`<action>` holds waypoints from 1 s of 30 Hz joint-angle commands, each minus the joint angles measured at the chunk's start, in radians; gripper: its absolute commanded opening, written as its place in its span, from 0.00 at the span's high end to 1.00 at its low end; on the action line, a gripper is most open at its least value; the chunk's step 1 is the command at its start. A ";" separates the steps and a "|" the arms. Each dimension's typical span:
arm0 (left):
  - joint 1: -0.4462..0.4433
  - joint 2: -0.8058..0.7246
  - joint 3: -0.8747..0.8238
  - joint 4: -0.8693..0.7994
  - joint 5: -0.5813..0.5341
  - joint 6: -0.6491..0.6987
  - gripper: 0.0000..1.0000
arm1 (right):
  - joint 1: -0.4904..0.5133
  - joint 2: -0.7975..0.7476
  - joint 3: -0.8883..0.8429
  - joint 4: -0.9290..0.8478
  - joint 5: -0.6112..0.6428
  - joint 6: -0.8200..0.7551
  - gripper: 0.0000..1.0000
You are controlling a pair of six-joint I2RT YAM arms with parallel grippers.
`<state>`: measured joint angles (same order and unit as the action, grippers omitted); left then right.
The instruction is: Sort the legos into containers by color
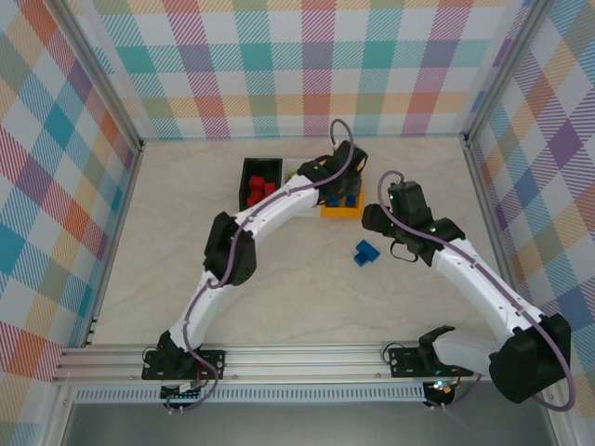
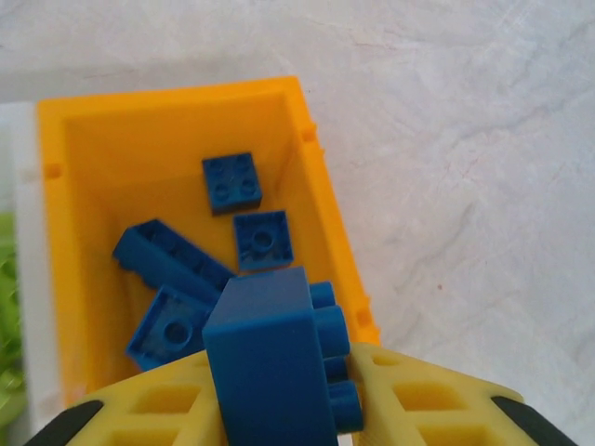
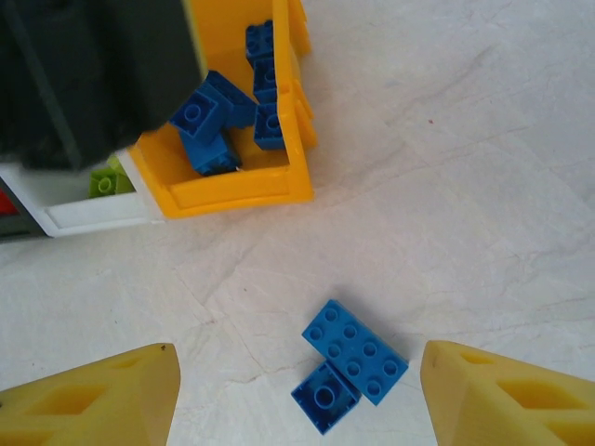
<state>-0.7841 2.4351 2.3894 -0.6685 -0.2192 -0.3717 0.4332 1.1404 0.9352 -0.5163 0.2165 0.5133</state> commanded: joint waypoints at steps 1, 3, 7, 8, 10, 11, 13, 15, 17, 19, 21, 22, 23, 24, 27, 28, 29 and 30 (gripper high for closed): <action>0.016 0.116 0.205 -0.167 0.010 -0.002 0.60 | 0.004 -0.018 -0.041 -0.043 -0.040 0.012 0.29; 0.019 0.166 0.277 -0.203 0.021 -0.011 0.51 | 0.004 -0.014 -0.074 -0.048 -0.062 0.026 0.29; 0.021 0.113 0.208 -0.182 0.038 -0.037 0.28 | 0.005 0.012 -0.131 -0.046 -0.127 0.055 0.28; 0.020 0.077 0.161 -0.159 0.047 -0.041 0.25 | 0.006 0.022 -0.141 -0.039 -0.151 0.059 0.28; 0.018 -0.053 0.010 -0.056 0.075 -0.058 0.18 | 0.008 0.052 -0.161 -0.024 -0.203 0.075 0.28; 0.016 -0.117 -0.079 -0.007 0.081 -0.066 0.16 | 0.015 0.064 -0.168 -0.016 -0.217 0.080 0.28; 0.008 -0.259 -0.251 0.090 0.091 -0.078 0.12 | 0.038 0.090 -0.182 -0.007 -0.228 0.090 0.28; -0.005 -0.388 -0.391 0.147 0.085 -0.082 0.09 | 0.063 0.116 -0.189 -0.004 -0.227 0.101 0.28; -0.018 -0.495 -0.527 0.186 0.086 -0.087 0.07 | 0.089 0.144 -0.203 0.010 -0.236 0.122 0.29; -0.036 -0.608 -0.680 0.232 0.074 -0.096 0.02 | 0.119 0.192 -0.206 0.014 -0.230 0.148 0.28; -0.055 -0.703 -0.819 0.265 0.049 -0.100 0.00 | 0.142 0.244 -0.195 0.010 -0.210 0.180 0.29; -0.063 -0.750 -0.885 0.278 0.030 -0.104 0.00 | 0.146 0.265 -0.190 0.015 -0.202 0.199 0.29; -0.067 -0.792 -0.940 0.285 0.024 -0.111 0.00 | 0.149 0.283 -0.190 0.025 -0.190 0.221 0.29; -0.070 -0.824 -0.992 0.292 0.028 -0.119 0.00 | 0.148 0.296 -0.187 0.038 -0.176 0.237 0.29; -0.072 -0.915 -1.125 0.297 0.027 -0.138 0.00 | 0.145 0.354 -0.147 0.042 -0.123 0.266 0.29; -0.072 -0.940 -1.161 0.294 0.028 -0.144 0.00 | 0.144 0.377 -0.123 0.032 -0.099 0.270 0.29; -0.072 -0.960 -1.190 0.291 0.029 -0.151 0.00 | 0.142 0.396 -0.103 0.024 -0.075 0.274 0.28; -0.072 -0.975 -1.214 0.290 0.033 -0.154 0.00 | 0.138 0.412 -0.087 0.016 -0.055 0.277 0.29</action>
<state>-0.8566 1.5013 1.2324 -0.3889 -0.1711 -0.4946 0.5781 1.5158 0.7887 -0.5205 0.0692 0.7494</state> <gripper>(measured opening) 0.997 0.715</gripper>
